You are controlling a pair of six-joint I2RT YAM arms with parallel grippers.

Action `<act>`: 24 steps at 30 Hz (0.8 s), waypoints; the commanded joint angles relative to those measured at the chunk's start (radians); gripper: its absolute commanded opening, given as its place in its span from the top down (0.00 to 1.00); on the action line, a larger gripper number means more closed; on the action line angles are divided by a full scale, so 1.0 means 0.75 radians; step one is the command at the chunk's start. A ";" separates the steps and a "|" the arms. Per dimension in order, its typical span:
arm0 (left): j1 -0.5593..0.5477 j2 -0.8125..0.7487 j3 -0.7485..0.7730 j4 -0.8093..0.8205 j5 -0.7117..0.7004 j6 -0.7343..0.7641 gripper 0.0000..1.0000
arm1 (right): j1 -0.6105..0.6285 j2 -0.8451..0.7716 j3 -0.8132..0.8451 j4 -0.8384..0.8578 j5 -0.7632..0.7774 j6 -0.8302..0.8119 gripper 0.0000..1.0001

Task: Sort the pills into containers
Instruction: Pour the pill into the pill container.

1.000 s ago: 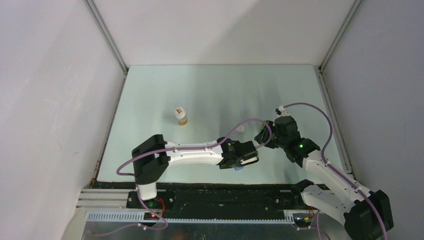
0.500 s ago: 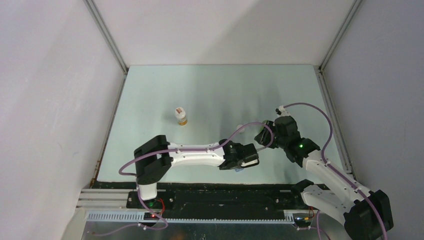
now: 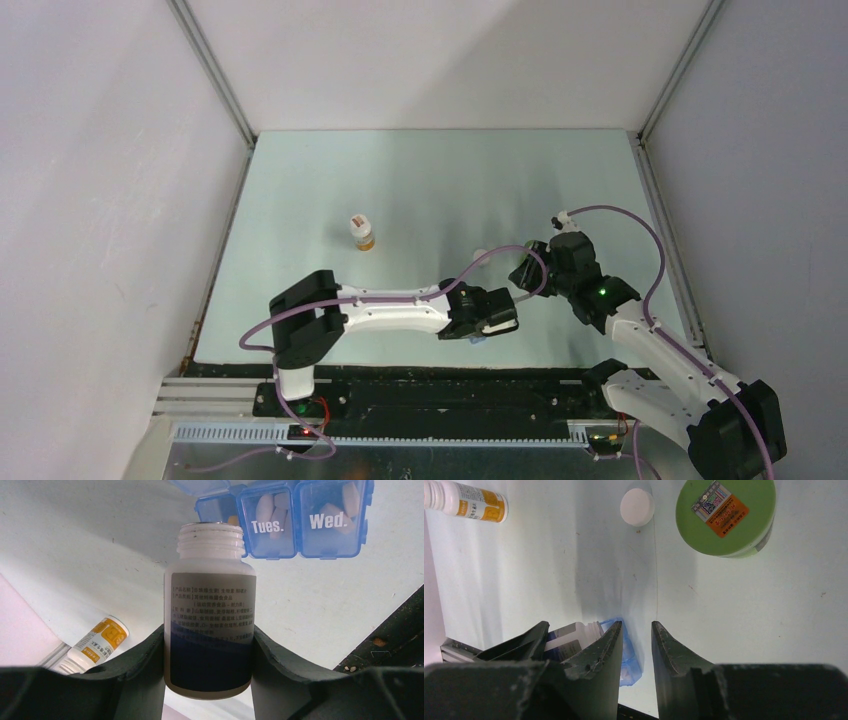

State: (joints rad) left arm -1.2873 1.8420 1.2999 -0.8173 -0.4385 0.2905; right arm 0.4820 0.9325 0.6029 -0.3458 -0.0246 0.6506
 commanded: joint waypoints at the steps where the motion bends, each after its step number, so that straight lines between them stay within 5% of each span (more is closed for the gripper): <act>1: -0.006 -0.048 0.017 0.020 -0.013 0.036 1.00 | -0.002 -0.010 0.002 0.031 -0.006 -0.015 0.68; 24: -0.008 -0.133 -0.056 0.071 -0.051 0.062 1.00 | -0.002 -0.016 0.002 0.021 -0.015 -0.021 0.68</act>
State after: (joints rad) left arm -1.2873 1.7542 1.2388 -0.7635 -0.4515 0.3065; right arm 0.4820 0.9325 0.6025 -0.3458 -0.0353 0.6506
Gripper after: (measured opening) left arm 0.561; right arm 0.318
